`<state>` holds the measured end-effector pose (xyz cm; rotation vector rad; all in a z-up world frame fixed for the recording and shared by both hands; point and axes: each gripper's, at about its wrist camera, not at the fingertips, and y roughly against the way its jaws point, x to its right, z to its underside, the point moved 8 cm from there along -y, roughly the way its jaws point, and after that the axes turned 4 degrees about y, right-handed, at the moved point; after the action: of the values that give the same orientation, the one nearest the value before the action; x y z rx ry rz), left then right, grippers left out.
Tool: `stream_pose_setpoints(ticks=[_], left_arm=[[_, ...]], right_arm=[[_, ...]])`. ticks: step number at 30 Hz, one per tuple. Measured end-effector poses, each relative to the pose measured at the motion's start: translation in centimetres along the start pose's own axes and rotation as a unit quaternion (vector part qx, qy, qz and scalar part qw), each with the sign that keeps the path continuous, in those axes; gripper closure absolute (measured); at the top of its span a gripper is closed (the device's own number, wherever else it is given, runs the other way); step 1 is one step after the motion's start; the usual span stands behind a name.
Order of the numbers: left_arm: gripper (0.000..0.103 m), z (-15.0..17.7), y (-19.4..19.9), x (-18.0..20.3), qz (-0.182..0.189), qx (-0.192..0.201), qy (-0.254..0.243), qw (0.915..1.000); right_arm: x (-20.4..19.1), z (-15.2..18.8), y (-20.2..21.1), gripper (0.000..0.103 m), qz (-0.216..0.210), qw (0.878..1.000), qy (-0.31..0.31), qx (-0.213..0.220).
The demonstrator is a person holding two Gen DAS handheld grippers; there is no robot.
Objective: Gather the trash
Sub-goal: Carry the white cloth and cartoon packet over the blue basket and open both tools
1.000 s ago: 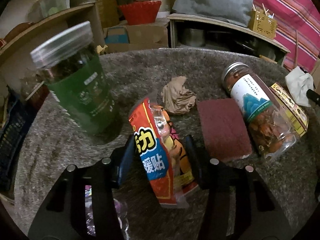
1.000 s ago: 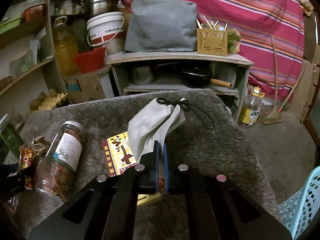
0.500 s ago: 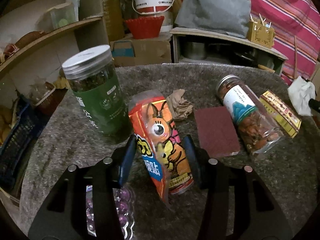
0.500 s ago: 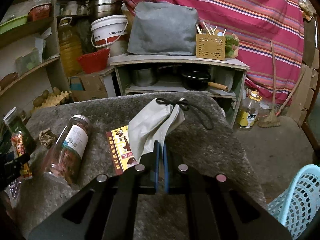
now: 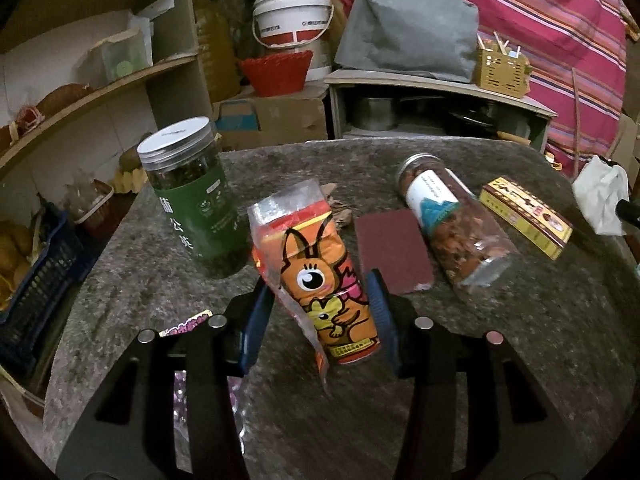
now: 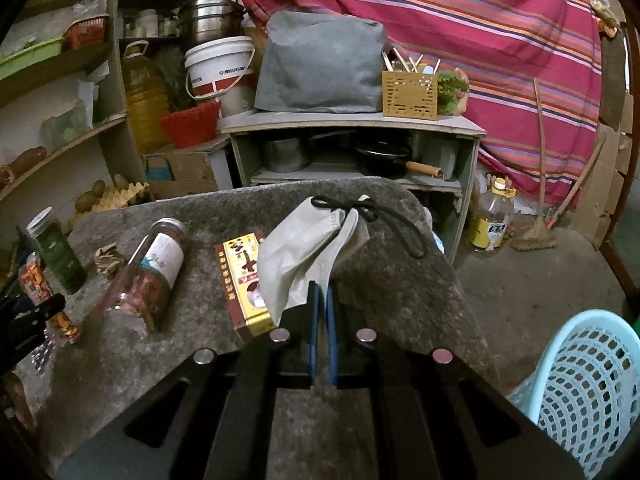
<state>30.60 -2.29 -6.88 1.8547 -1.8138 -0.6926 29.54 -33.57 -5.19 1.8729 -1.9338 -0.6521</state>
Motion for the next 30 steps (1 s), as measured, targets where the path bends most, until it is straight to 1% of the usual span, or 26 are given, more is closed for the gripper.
stream_pose_setpoints(ticks=[6, 9, 12, 15, 18, 22, 26, 30], left_arm=[[0.057, 0.7, 2.3, 2.4, 0.007, 0.014, -0.025, 0.9996], [0.057, 0.9, 3.2, 4.4, 0.016, 0.018, -0.034, 0.9991], [0.057, 1.1, 4.2, 7.3, 0.03, 0.022, -0.05, 0.9981], [0.057, 1.2, 5.3, 11.0, 0.054, 0.025, -0.059, 0.9965], [0.058, 1.2, 6.5, 14.9, 0.076, 0.03, -0.074, 0.9939], [0.058, 1.3, 8.3, 20.8, 0.11, 0.039, -0.097, 0.9884], [0.058, 1.5, 9.9, 26.4, 0.144, 0.045, -0.115, 0.9819], [0.059, 2.4, 11.1, 32.5, 0.175, 0.048, -0.131, 0.9746]], right_arm=[[0.3, 1.4, 2.0, 0.099, -0.006, 1.0, 0.007, -0.005], [1.0, 2.0, 3.2, 0.099, -0.005, 1.0, 0.008, -0.007], [2.4, 2.2, 5.1, 0.099, -0.002, 1.0, 0.005, -0.001], [4.6, 2.3, 7.3, 0.099, 0.007, 1.0, 0.001, 0.007], [7.7, 2.6, 9.5, 0.099, 0.018, 1.0, -0.016, 0.015], [12.6, 3.6, 12.5, 0.099, 0.046, 0.998, -0.038, 0.023], [17.8, 5.4, 15.1, 0.099, 0.079, 0.995, -0.061, 0.024], [22.3, 7.6, 16.3, 0.099, 0.104, 0.991, -0.086, 0.013]])
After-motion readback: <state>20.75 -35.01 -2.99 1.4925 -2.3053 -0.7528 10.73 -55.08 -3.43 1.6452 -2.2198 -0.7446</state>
